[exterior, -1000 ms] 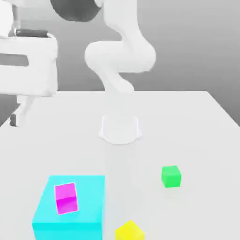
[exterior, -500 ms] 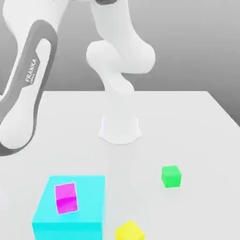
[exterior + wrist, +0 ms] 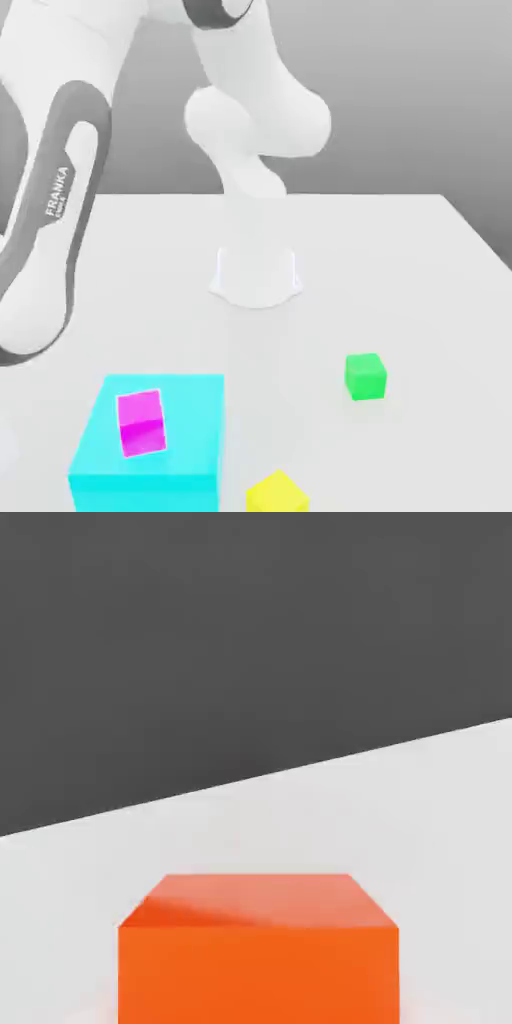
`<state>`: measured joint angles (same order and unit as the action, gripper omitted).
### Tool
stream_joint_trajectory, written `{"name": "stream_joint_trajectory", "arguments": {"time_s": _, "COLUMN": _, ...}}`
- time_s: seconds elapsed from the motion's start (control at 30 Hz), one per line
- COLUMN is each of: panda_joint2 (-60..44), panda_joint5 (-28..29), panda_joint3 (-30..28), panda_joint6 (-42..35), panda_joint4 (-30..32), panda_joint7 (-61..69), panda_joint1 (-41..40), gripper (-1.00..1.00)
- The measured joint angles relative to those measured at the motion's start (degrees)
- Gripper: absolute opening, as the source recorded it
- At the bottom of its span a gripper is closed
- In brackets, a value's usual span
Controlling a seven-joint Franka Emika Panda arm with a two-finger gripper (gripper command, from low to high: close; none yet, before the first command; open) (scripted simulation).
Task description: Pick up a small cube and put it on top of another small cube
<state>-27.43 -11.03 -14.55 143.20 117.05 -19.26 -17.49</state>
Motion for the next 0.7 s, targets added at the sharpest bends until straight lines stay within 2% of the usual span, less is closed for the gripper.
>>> {"name": "stream_joint_trajectory", "arguments": {"time_s": 0.2, "panda_joint2": 12.72, "panda_joint5": 5.39, "panda_joint3": -0.94, "panda_joint6": -2.63, "panda_joint4": 9.44, "panda_joint7": -11.53, "panda_joint1": 7.64, "gripper": -1.00}}
{"name": "stream_joint_trajectory", "arguments": {"time_s": 0.43, "panda_joint2": 27.62, "panda_joint5": 10.94, "panda_joint3": 0.74, "panda_joint6": -5.81, "panda_joint4": 20.53, "panda_joint7": -24.82, "panda_joint1": 14.68, "gripper": -1.00}}
{"name": "stream_joint_trajectory", "arguments": {"time_s": 0.57, "panda_joint2": 25.34, "panda_joint5": 9.79, "panda_joint3": 0.74, "panda_joint6": -0.08, "panda_joint4": 24.06, "panda_joint7": -25.90, "panda_joint1": 16.98, "gripper": -1.00}}
{"name": "stream_joint_trajectory", "arguments": {"time_s": 0.6, "panda_joint2": 23.62, "panda_joint5": 9.06, "panda_joint3": 0.62, "panda_joint6": 2.09, "panda_joint4": 24.57, "panda_joint7": -25.43, "panda_joint1": 16.34, "gripper": 1.00}}
{"name": "stream_joint_trajectory", "arguments": {"time_s": 0.7, "panda_joint2": 23.62, "panda_joint5": 9.06, "panda_joint3": 0.62, "panda_joint6": 2.09, "panda_joint4": 24.57, "panda_joint7": -25.43, "panda_joint1": 16.34, "gripper": 1.00}}
